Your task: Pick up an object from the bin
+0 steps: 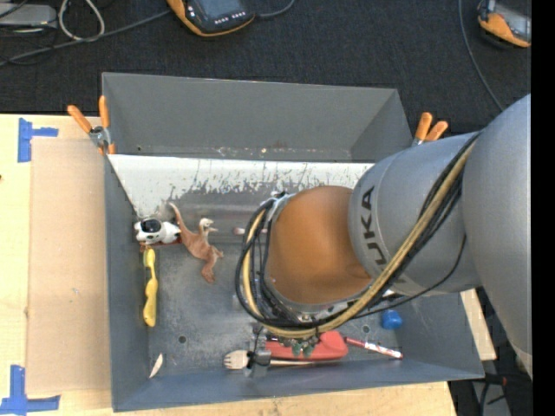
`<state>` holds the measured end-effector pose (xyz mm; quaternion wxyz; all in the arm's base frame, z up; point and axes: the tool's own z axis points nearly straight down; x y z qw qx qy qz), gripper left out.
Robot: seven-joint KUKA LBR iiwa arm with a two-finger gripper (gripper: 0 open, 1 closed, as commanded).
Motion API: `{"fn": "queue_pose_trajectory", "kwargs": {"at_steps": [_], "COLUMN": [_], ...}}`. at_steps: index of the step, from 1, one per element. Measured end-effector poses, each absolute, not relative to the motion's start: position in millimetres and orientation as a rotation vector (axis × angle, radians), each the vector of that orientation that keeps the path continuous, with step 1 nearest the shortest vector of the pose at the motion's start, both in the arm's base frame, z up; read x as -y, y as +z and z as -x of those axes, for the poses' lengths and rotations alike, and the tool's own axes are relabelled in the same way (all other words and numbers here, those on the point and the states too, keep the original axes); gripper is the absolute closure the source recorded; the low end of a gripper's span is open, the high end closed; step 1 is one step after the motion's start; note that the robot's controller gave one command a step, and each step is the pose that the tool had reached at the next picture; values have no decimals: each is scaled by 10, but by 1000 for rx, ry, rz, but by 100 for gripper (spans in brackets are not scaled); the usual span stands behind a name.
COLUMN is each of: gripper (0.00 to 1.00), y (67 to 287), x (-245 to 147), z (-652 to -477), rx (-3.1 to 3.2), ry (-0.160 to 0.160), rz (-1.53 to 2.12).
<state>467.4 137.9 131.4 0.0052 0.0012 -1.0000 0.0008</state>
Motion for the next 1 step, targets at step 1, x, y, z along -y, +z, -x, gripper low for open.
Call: {"fn": "queue_pose_trajectory", "kwargs": {"at_steps": [1], "gripper": [0], "y": [1353], "x": [-1373], "z": [-4696], "rx": [3139], "ry": [0], "rz": [3]}}
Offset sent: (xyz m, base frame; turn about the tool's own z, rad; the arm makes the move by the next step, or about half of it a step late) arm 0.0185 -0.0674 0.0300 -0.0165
